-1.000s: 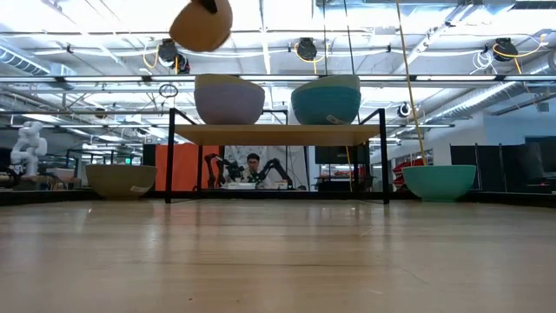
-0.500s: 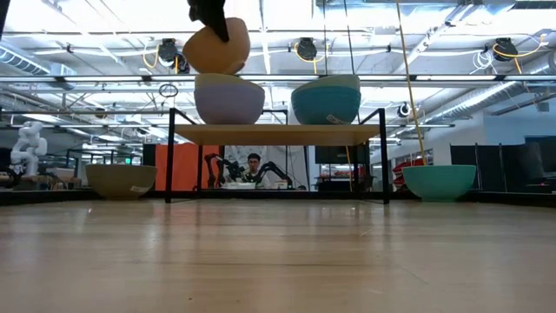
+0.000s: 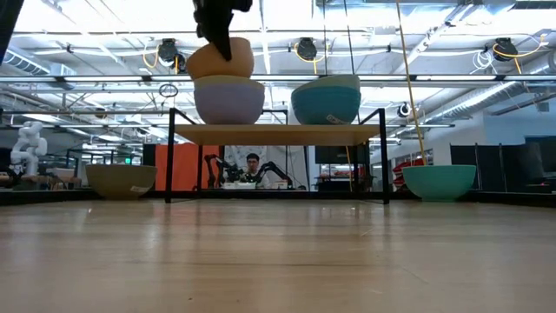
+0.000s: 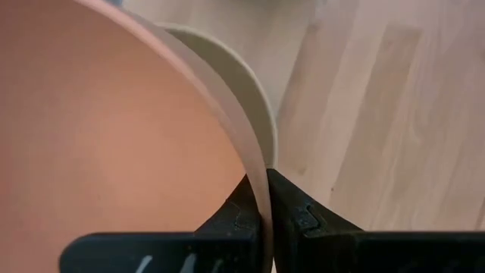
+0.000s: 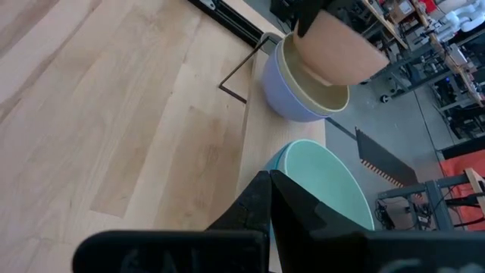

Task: Place and stack bowls onto a shelf
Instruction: Put the orange bowl on top of the light brown bowl on the shelf

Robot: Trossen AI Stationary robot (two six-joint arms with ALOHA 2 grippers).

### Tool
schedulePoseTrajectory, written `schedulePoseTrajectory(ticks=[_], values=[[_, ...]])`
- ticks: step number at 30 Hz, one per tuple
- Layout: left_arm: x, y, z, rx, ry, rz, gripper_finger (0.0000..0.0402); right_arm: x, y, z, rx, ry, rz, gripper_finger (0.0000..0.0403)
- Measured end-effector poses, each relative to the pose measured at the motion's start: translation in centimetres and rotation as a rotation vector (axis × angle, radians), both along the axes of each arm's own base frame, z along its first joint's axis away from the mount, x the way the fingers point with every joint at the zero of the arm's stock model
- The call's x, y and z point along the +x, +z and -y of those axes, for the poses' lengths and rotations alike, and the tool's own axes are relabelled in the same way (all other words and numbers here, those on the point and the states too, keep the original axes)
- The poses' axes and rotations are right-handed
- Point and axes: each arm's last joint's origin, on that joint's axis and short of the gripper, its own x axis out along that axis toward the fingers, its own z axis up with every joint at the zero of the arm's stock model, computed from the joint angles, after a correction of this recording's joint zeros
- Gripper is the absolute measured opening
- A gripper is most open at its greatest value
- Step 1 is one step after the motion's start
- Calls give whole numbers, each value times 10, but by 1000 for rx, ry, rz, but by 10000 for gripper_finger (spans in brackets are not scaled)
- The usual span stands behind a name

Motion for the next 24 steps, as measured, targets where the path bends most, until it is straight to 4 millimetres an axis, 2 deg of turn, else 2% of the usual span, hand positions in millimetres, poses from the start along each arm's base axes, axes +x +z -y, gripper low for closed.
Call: schedulePoseTrajectory(ticks=[6, 10, 16, 24], values=[[11, -13, -4, -11, -15, -49, 10, 0, 0, 0, 0, 0, 0, 0], [12, -12, -4, -12, 0, -32, 25, 0, 0, 0, 0, 0, 0, 0], [11, -12, -8, -43, 113, 5, 33, 0, 0, 0, 0, 0, 0, 0], [11, -12, -8, -52, 74, -1, 36, 0, 0, 0, -4, 2, -2, 0]])
